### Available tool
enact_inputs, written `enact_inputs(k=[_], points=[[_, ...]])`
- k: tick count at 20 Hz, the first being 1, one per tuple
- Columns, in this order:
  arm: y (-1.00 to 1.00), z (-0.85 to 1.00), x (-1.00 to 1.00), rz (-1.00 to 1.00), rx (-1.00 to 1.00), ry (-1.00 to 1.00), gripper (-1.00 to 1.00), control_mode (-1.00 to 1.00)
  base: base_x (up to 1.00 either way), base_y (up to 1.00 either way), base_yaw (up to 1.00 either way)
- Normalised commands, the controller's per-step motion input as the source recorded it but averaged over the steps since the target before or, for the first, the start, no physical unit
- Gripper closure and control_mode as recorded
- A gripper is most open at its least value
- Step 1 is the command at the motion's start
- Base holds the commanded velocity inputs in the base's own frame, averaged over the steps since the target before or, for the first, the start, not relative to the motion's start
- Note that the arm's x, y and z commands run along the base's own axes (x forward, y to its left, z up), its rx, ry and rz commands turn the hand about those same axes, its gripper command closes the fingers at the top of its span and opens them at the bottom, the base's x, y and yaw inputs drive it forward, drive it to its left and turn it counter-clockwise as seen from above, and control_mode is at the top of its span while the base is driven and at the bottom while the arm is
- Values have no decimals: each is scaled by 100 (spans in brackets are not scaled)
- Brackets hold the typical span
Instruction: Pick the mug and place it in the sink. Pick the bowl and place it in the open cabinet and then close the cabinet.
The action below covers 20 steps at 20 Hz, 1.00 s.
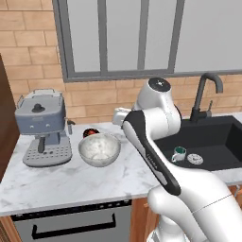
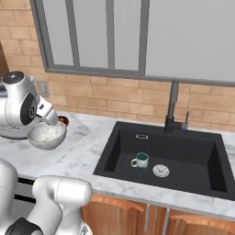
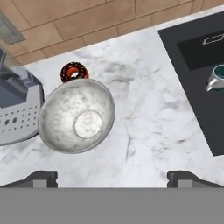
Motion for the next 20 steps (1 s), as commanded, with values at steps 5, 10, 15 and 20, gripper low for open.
enact_inputs(k=[5, 10, 15, 20], points=[[0, 0, 0, 0, 0, 0, -100, 100, 55, 99, 7], [5, -16, 35, 8, 9, 3, -100, -100, 28, 24, 4], [-4, -16, 17, 14, 9, 7, -100, -100, 0, 0, 0], [-4, -2, 0, 4, 0, 18, -100, -100, 0, 0, 0]])
